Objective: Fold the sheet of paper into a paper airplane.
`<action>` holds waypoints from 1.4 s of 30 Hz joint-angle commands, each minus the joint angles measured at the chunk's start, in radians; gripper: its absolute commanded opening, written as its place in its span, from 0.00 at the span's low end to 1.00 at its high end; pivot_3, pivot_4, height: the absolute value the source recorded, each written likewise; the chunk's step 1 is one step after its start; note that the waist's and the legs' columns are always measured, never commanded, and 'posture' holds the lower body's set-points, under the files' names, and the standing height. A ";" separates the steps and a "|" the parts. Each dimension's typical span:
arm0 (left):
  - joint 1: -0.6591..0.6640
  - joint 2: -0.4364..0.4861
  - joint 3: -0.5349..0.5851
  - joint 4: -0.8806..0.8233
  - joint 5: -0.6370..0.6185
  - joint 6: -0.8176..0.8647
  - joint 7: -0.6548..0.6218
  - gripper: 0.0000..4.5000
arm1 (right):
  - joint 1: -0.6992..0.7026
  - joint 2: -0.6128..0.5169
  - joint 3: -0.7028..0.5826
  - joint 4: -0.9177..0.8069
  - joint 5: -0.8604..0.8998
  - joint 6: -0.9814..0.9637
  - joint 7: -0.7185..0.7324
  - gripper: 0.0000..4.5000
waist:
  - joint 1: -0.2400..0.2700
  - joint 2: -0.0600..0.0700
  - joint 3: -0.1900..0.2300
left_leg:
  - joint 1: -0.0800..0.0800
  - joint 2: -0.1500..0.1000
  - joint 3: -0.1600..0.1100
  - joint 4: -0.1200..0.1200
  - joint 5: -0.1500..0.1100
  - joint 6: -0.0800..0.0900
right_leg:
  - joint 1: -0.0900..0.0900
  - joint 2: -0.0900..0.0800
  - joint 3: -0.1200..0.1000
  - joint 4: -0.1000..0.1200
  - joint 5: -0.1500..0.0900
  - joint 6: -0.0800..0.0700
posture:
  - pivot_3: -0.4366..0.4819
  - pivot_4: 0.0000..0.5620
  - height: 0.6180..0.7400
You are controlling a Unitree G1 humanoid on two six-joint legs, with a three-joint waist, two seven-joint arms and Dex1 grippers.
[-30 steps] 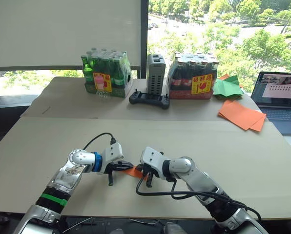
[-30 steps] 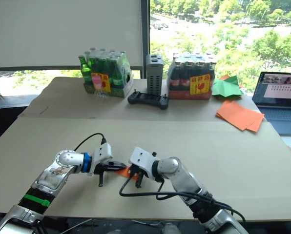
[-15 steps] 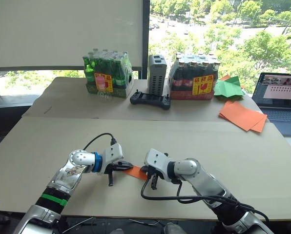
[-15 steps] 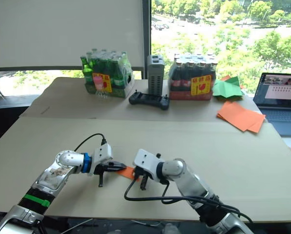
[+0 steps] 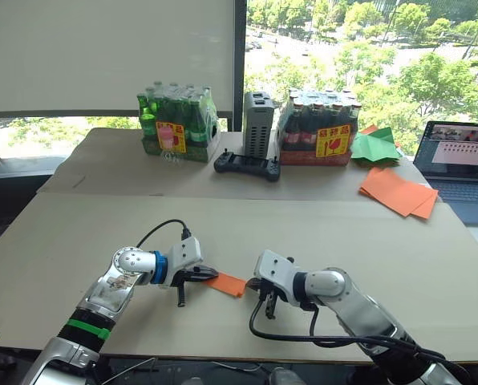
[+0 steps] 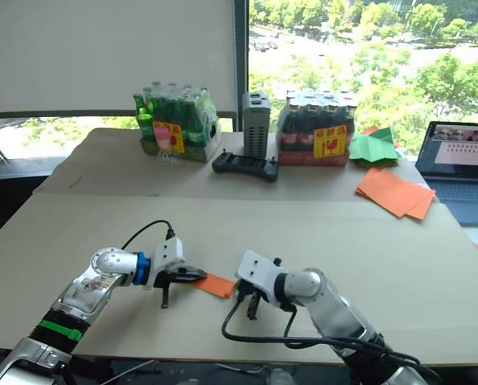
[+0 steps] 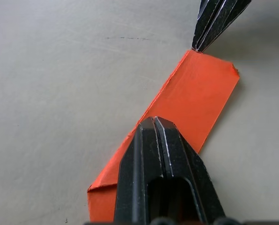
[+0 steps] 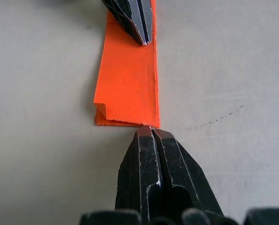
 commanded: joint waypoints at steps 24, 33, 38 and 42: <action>0.015 0.003 -0.020 -0.007 0.032 0.047 0.000 0.00 | -0.024 0.126 0.020 0.096 0.009 -0.077 -0.032 0.00 | -0.003 0.000 0.001 | -0.004 0.000 0.000 -0.001 0.000 0.000 | -0.005 0.000 0.000 -0.001 0.000 0.000 | 0.48 0.27 0.94; -0.058 -0.042 -0.069 0.009 0.045 0.044 -0.031 0.00 | -0.020 0.106 0.038 0.123 0.001 0.001 -0.027 0.00 | 0.001 0.000 0.001 | -0.004 0.000 0.000 -0.001 0.000 0.000 | -0.004 0.000 0.000 -0.001 0.000 0.000 | 0.48 0.27 0.94; -0.089 -0.057 -0.091 0.057 0.062 0.020 -0.046 0.00 | -0.018 0.106 0.046 0.120 -0.001 0.008 -0.029 0.00 | -0.001 0.000 0.001 | -0.004 0.000 0.000 -0.001 0.000 0.000 | -0.004 0.000 0.000 -0.001 0.000 0.000 | 0.48 0.27 0.94; -0.094 -0.051 -0.106 0.096 0.080 -0.004 -0.065 0.00 | -0.022 0.107 0.047 0.118 -0.002 0.014 -0.033 0.00 | -0.002 0.000 0.001 | -0.004 0.000 0.000 -0.001 0.000 0.000 | -0.004 0.000 0.000 -0.001 0.000 0.000 | 0.48 0.27 0.94</action>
